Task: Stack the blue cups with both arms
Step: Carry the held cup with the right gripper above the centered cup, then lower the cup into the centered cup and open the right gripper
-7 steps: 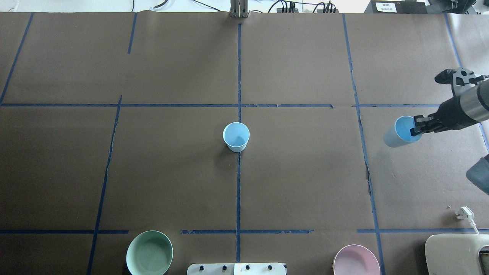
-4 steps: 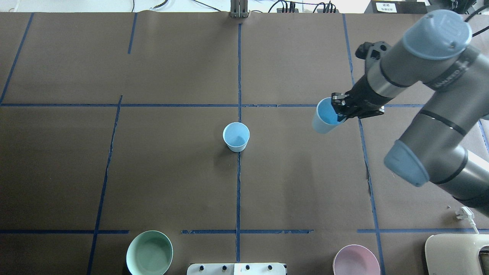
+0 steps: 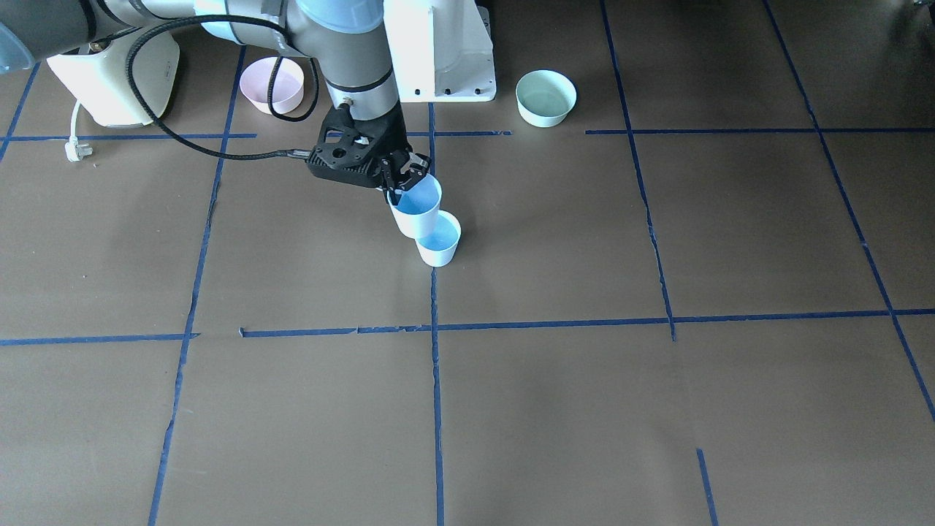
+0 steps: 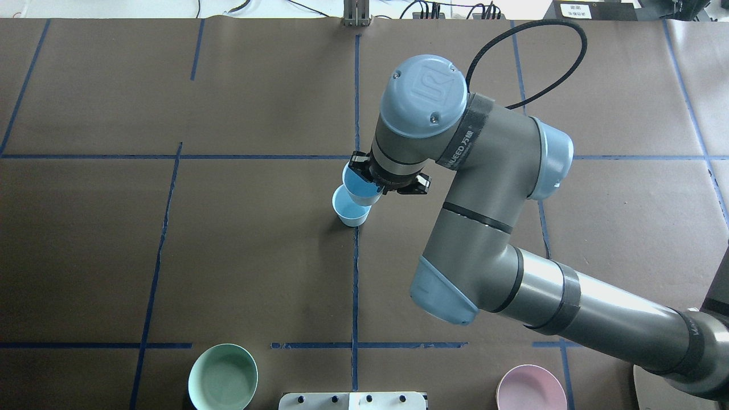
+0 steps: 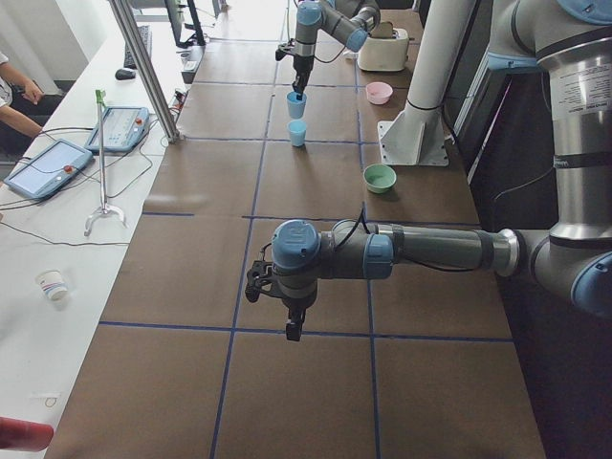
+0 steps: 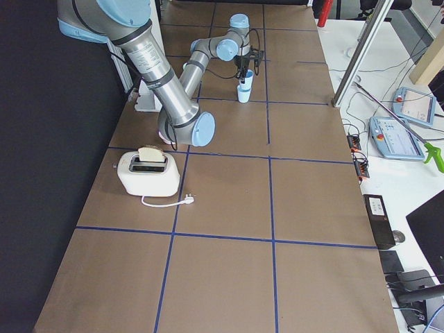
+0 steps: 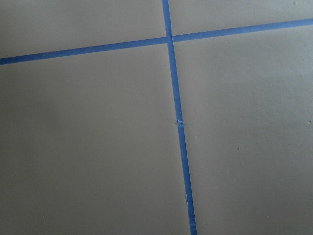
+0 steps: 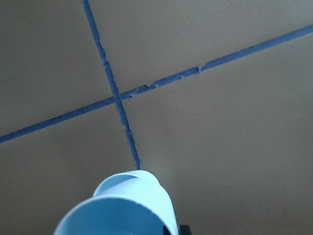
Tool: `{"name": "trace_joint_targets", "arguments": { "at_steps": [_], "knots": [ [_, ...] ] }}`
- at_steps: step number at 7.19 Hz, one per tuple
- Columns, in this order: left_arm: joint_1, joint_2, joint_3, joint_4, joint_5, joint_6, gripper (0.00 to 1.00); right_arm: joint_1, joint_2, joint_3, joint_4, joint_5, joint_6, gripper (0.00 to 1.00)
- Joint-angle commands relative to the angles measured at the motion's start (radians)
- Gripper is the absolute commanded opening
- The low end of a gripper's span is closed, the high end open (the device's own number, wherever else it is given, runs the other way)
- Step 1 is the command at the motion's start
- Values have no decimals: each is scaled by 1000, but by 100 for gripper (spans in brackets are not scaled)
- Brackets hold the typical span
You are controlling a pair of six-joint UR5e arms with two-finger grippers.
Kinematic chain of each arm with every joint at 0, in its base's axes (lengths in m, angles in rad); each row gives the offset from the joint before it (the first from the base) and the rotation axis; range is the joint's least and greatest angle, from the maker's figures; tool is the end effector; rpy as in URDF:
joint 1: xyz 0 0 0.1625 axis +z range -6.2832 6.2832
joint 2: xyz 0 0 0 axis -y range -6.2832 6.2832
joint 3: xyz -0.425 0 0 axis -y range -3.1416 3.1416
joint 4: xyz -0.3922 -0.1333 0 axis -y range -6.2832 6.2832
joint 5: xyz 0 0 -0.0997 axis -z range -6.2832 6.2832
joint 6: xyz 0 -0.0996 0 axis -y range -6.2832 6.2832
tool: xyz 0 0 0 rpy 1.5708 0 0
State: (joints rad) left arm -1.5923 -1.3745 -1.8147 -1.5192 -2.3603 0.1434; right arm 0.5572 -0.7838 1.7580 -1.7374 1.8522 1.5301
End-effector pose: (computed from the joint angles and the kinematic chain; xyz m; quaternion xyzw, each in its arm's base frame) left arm -0.0713 -0.4068 0.6312 0.0298 0.3834 0.0555 0.9214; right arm -0.5038 -0.4384 0.1322 -0.0087 -0.4098 0.1793 0.8944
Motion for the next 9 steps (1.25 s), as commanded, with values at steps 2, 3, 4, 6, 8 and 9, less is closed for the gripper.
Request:
{"name": "trace_joint_targets", "arguments": {
  "at_steps": [2,3,4,6,8,9],
  "knots": [
    [0,0,-2,1,-5,-1,100,-31,18,-37,13,-33,13,0],
    [0,0,0,-1,-5,-1,100,-37,20,-38,22,-33,12,4],
    [0,0,0,-1,-5,-1,100,-39,15,-57,80,-34,9,82],
    [0,0,0,-1,-5,-1,100,-37,20,-80,116,-36,-2,100],
    [2,-1,-2,-7,-2,7,100,50,-9,-77,108,93,-74,100],
    [3,-5,12,-4,2,2,100,126,-64,-72,108,179,-213,100]
  ]
}}
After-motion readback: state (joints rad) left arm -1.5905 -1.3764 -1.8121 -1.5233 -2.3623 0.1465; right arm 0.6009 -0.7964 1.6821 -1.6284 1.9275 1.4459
